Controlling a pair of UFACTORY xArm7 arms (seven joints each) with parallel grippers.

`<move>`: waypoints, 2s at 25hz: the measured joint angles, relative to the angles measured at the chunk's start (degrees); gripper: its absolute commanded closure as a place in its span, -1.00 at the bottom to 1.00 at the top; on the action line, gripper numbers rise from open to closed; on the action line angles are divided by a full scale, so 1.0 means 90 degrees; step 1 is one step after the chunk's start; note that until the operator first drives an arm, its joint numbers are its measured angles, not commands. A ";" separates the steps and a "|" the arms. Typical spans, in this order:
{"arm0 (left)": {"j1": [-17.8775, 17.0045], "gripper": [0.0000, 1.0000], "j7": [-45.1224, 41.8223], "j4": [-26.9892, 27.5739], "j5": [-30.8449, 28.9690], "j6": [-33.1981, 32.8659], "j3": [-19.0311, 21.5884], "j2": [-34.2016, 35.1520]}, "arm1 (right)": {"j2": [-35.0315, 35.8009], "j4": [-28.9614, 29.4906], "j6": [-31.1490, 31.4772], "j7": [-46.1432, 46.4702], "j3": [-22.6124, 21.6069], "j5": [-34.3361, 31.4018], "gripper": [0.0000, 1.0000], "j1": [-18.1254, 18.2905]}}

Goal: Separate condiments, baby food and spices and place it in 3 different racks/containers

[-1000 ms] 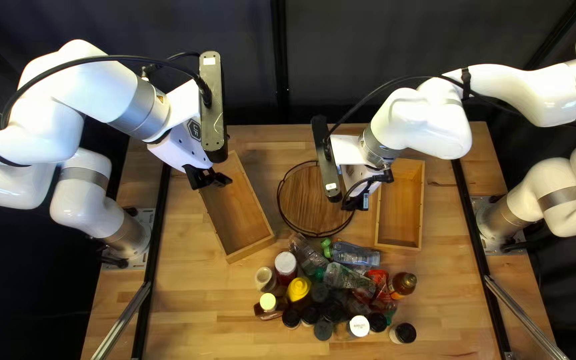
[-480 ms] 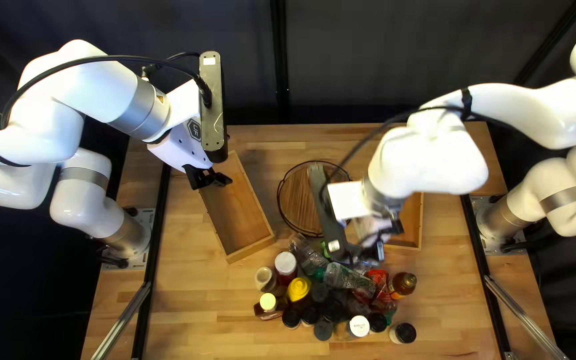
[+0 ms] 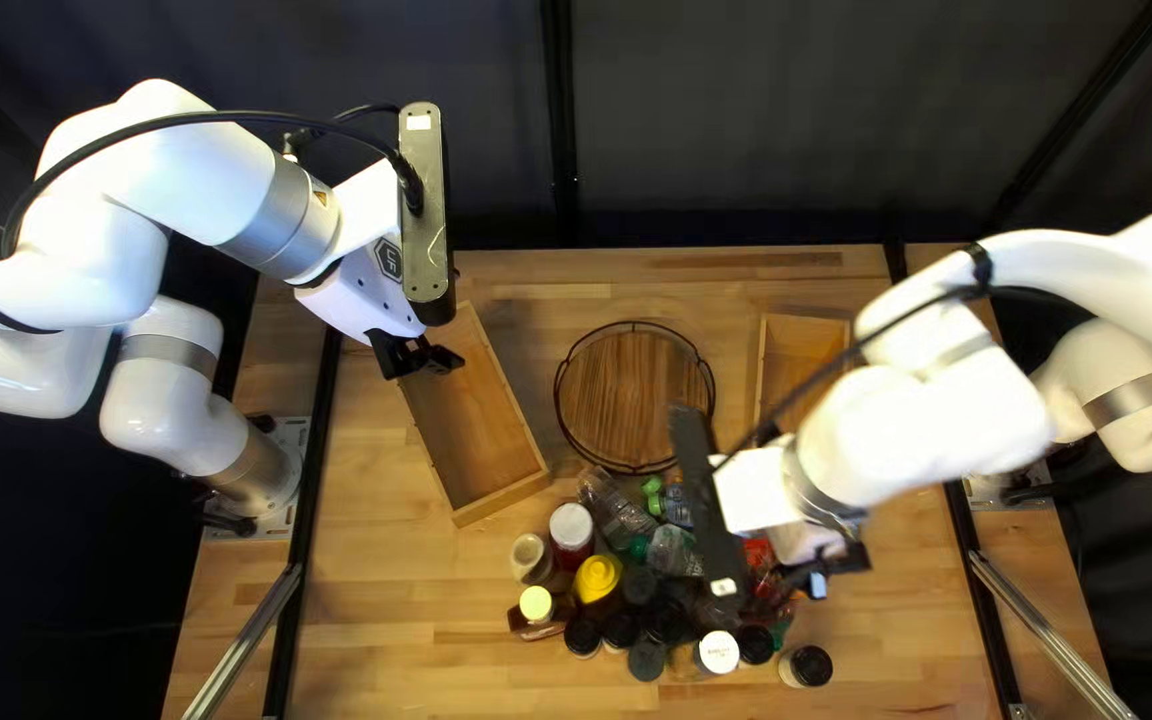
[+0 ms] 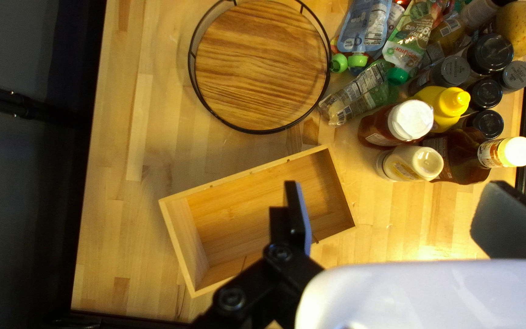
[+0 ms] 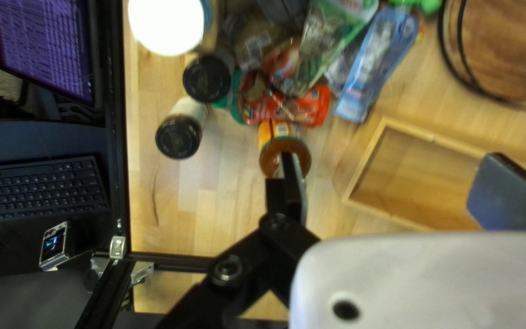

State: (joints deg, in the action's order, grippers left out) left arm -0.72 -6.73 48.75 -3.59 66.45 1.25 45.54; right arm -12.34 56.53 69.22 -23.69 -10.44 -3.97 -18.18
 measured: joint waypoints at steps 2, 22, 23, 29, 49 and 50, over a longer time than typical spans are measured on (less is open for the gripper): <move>0.0000 -1.00 0.0000 0.0000 0.0000 0.0000 0.0000 0.0000 | -0.0185 -0.0353 -0.0159 -0.0245 -0.0117 -0.0049 -1.00 -0.0059; 0.0000 -1.00 0.0000 0.0000 0.0000 0.0000 0.0000 0.0000 | -0.0628 -0.2487 -0.2549 -0.0914 -0.0334 -0.0048 -1.00 -0.0212; 0.0000 -1.00 0.0000 0.0000 0.0000 0.0000 0.0000 0.0000 | -0.0635 -0.2564 -0.2618 -0.0943 -0.0335 -0.0032 -1.00 -0.0212; 0.0000 -1.00 0.0000 0.0000 0.0000 0.0000 0.0000 0.0000 | -0.0690 -0.2761 -0.2768 -0.1039 -0.0352 0.0045 -0.77 -0.0239; 0.0000 -1.00 0.0000 0.0000 0.0000 0.0000 0.0000 0.0000 | -0.0651 -0.2407 -0.2415 -0.0856 -0.0296 0.0020 0.98 -0.0220; 0.0000 -1.00 0.0000 0.0000 0.0000 0.0000 0.0000 0.0000 | -0.0695 -0.2310 -0.2245 -0.0850 -0.0298 0.0021 0.98 -0.0224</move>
State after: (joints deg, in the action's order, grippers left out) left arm -0.72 -6.73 48.75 -3.59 66.45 1.25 45.54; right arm -18.60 35.74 49.02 -31.34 -13.12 -3.77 -20.20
